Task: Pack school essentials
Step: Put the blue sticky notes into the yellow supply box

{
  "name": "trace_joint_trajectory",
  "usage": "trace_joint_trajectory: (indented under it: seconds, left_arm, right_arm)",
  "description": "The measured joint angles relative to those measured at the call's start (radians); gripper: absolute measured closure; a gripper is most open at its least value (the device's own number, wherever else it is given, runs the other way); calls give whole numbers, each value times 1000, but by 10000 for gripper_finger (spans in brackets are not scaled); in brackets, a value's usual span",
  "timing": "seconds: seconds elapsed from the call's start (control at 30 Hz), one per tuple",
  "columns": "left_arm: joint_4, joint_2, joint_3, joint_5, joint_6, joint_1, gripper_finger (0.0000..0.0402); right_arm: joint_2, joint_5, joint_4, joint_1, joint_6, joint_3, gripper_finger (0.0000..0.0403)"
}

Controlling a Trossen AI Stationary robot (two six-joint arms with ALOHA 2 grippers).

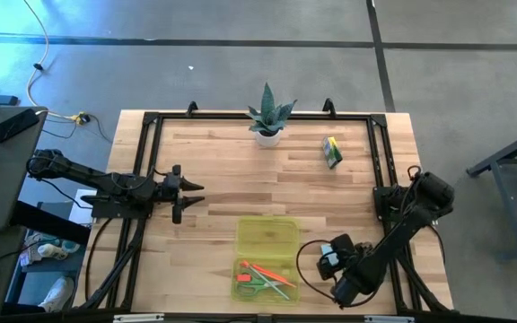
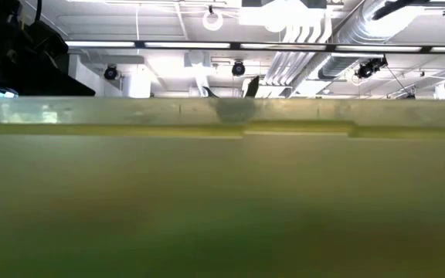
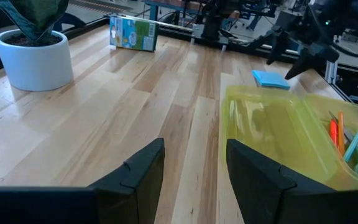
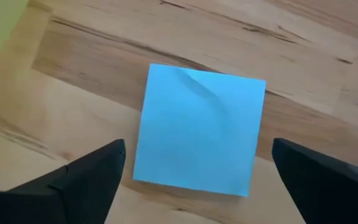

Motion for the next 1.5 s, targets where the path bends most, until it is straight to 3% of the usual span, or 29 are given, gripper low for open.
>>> trace_joint_trajectory:
  seconds: [0.73, 1.17, 1.5]
  left_arm:
    - [0, 0, 0, 0, 0, 0, 241]
    - [0, 0, 0, 0, 0, 0, 241]
    - [0, 0, 0, 0, 0, 0, 241]
  right_arm:
    - [101, -7, 12, -2, 37, 4, 5]
    - [103, -49, 27, -3, 36, 4, 97]
    - [111, -5, 23, -3, -65, 55, 107]
